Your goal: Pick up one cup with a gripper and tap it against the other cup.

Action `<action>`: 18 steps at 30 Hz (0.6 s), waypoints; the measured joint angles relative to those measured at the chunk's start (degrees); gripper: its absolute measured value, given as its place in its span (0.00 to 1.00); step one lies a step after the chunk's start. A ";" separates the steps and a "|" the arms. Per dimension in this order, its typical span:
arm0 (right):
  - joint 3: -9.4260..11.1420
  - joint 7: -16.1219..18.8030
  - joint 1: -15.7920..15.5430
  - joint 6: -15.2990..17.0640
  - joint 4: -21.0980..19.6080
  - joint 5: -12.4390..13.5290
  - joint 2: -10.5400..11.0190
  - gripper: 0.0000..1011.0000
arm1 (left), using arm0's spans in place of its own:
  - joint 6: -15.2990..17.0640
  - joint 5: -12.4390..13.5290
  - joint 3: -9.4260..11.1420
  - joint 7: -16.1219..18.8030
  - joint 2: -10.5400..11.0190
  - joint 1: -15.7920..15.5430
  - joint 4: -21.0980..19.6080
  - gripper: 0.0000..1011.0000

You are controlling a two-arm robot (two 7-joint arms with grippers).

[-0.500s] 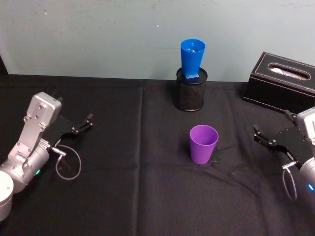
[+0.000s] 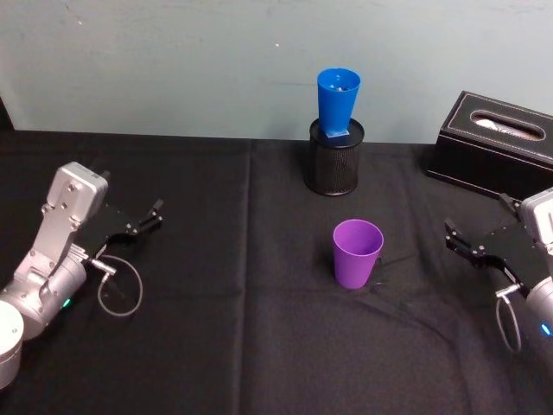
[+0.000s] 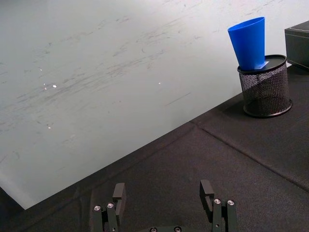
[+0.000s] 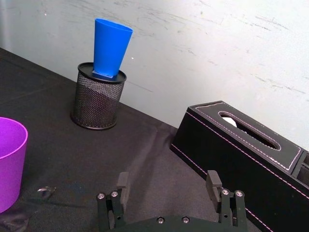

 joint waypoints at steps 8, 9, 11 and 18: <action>0.00 0.00 0.00 0.00 0.00 0.00 0.00 0.99 | 0.00 0.00 0.00 0.00 0.00 0.00 0.00 0.99; 0.00 0.00 0.00 0.00 0.00 0.00 0.00 0.99 | 0.00 0.00 0.00 0.00 0.00 0.00 0.00 0.99; 0.00 0.00 0.00 0.00 0.00 0.00 0.00 0.99 | 0.00 0.00 0.00 0.00 0.00 0.00 0.00 0.99; 0.00 0.00 0.00 0.00 0.00 0.00 0.00 0.99 | 0.00 0.00 0.00 0.00 0.00 0.00 0.00 0.99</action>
